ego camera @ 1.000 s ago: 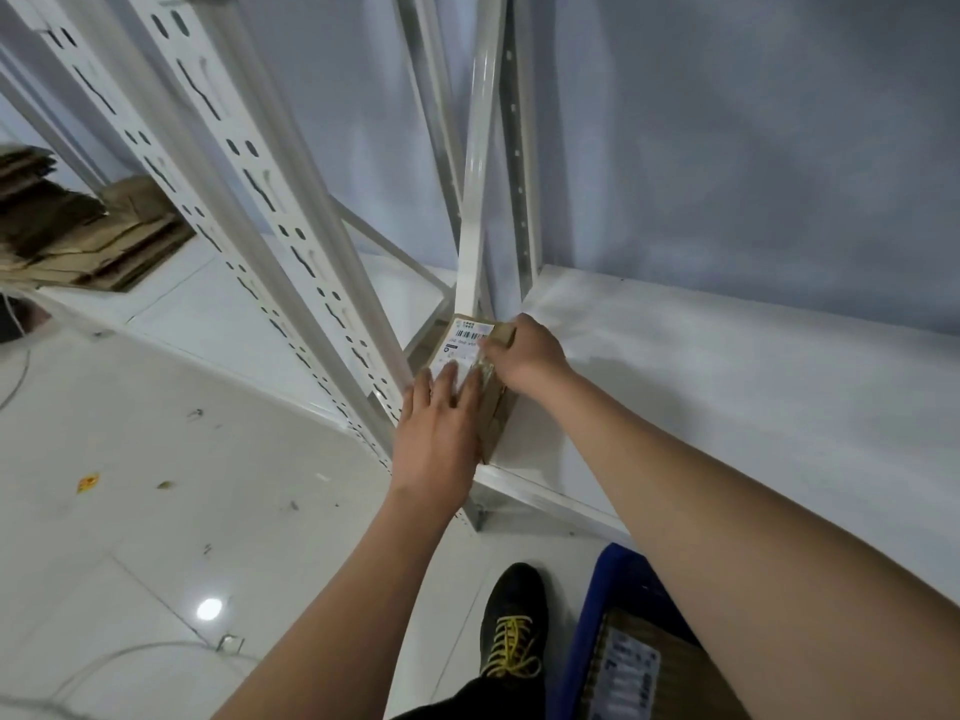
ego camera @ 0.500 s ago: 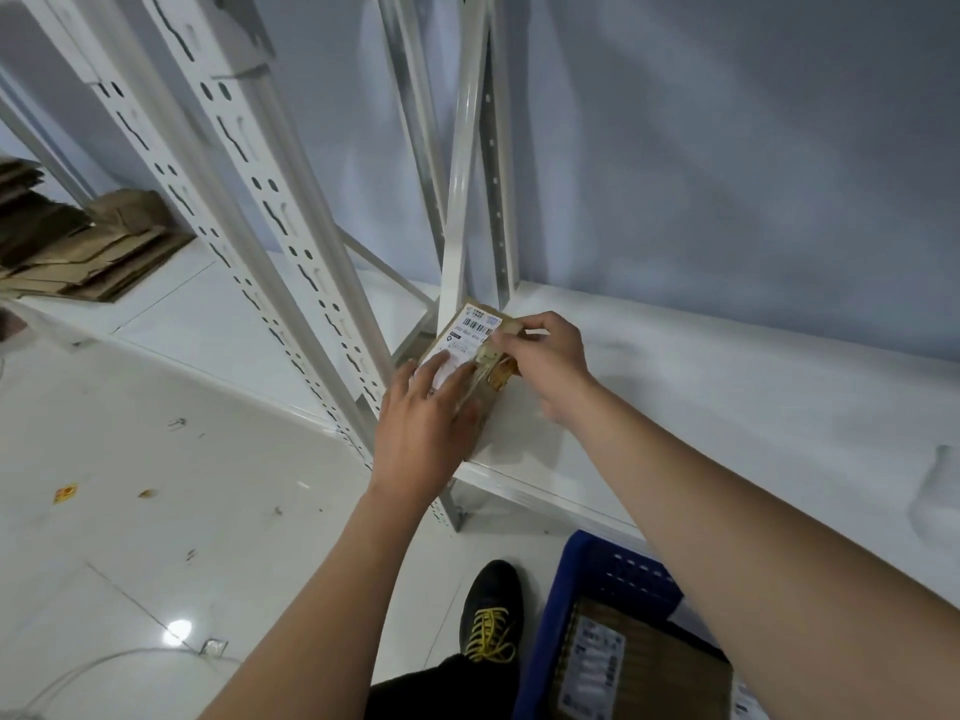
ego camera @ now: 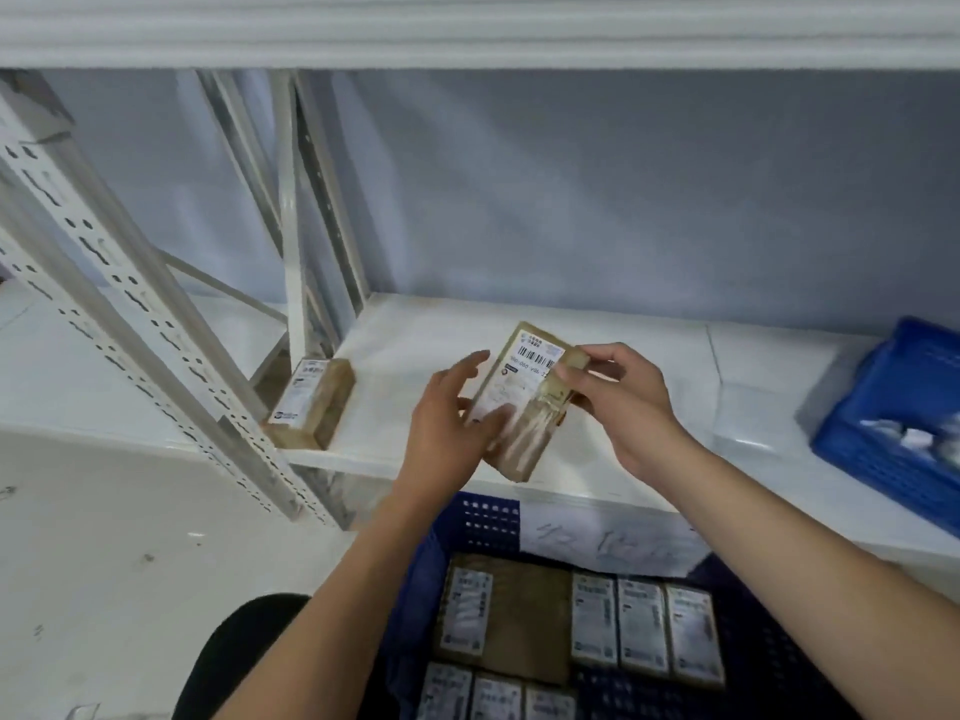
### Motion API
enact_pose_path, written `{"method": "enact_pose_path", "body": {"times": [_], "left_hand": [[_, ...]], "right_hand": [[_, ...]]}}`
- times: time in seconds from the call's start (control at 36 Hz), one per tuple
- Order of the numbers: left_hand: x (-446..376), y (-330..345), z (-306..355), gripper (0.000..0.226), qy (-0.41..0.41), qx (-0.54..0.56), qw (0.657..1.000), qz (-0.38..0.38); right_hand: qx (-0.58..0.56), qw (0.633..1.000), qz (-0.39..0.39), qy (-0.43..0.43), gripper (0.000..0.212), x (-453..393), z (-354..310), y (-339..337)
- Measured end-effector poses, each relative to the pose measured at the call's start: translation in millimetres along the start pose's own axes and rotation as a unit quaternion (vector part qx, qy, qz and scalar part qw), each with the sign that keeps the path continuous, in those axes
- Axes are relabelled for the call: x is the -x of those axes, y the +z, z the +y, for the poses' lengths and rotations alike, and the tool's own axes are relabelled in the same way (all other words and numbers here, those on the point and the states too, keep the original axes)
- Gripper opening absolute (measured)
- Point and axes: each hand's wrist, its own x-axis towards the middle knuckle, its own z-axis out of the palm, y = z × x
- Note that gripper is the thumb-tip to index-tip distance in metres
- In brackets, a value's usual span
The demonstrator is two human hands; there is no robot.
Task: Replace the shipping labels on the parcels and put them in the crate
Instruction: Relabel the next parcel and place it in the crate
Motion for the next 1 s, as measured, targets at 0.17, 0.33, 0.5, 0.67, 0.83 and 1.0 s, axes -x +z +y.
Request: {"method": "enact_pose_path", "body": {"times": [0.17, 0.33, 0.5, 0.67, 0.83, 1.0], "left_hand": [[27.8, 70.3, 5.2, 0.050, -0.107, 0.094, 0.979, -0.147], [24.7, 118.9, 7.9, 0.049, -0.136, 0.072, 0.951, -0.267], [8.2, 146.5, 2.6, 0.047, -0.156, 0.076, 0.942, -0.287], [-15.1, 149.0, -0.4, 0.056, -0.183, 0.118, 0.933, -0.288], [-10.1, 148.2, -6.4, 0.060, -0.204, 0.124, 0.922, -0.304], [-3.0, 146.7, -4.3, 0.059, -0.198, 0.133, 0.917, -0.319]], "right_hand": [[0.014, 0.999, 0.031, 0.026, 0.025, 35.0, 17.2, -94.2], [0.016, 0.995, 0.060, 0.072, 0.023, 46.5, 47.7, -155.8], [0.022, 0.993, 0.051, 0.104, 0.023, 33.2, 69.5, -162.9], [0.135, 0.989, 0.020, 0.054, 0.021, -0.6, 57.4, -161.0], [0.168, 0.980, -0.016, 0.101, 0.027, 4.1, 61.1, -162.5], [0.117, 0.985, -0.006, 0.129, 0.027, 13.4, 62.2, -160.3]]}}
